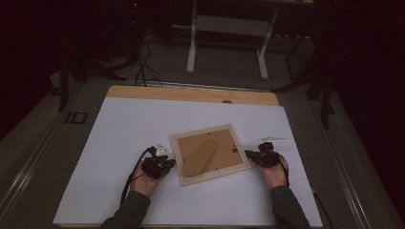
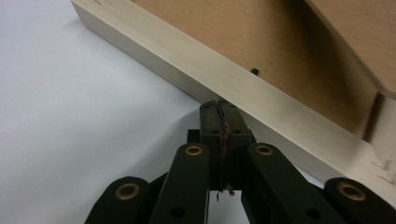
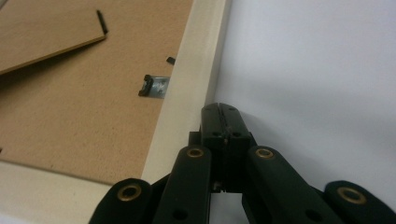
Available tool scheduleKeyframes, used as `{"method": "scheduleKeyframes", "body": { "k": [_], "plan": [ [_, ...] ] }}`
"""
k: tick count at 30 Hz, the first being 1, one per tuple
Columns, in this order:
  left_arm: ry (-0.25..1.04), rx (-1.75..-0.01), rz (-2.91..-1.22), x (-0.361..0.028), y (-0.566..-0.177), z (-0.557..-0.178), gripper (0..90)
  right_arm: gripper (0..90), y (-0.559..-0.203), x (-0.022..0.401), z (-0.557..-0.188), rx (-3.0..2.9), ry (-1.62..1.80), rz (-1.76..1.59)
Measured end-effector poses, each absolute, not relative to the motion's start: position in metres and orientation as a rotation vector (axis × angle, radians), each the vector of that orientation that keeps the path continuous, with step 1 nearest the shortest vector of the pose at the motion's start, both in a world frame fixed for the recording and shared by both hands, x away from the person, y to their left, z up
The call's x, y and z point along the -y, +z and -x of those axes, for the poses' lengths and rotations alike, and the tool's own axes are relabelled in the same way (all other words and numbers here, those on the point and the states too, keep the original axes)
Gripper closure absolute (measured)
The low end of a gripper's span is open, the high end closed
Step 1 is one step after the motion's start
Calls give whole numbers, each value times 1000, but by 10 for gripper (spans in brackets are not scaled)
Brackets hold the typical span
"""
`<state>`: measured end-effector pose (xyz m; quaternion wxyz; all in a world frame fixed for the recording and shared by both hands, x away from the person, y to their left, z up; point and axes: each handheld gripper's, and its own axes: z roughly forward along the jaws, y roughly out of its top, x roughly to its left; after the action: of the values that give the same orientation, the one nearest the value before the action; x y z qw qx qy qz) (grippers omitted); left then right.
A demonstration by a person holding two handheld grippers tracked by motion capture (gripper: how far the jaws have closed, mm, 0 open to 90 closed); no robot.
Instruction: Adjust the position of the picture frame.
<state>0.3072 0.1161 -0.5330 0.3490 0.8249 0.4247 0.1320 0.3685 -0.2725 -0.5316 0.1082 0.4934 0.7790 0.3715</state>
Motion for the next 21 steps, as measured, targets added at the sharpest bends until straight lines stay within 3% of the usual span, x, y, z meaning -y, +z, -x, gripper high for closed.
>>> {"method": "scheduleKeyframes", "body": {
  "k": [21],
  "plan": [
    [278, -1176, -2022, -135, -539, -316, 900, 900, -533, 265, -343, -2309, 1117, -1439]
  ]
}}
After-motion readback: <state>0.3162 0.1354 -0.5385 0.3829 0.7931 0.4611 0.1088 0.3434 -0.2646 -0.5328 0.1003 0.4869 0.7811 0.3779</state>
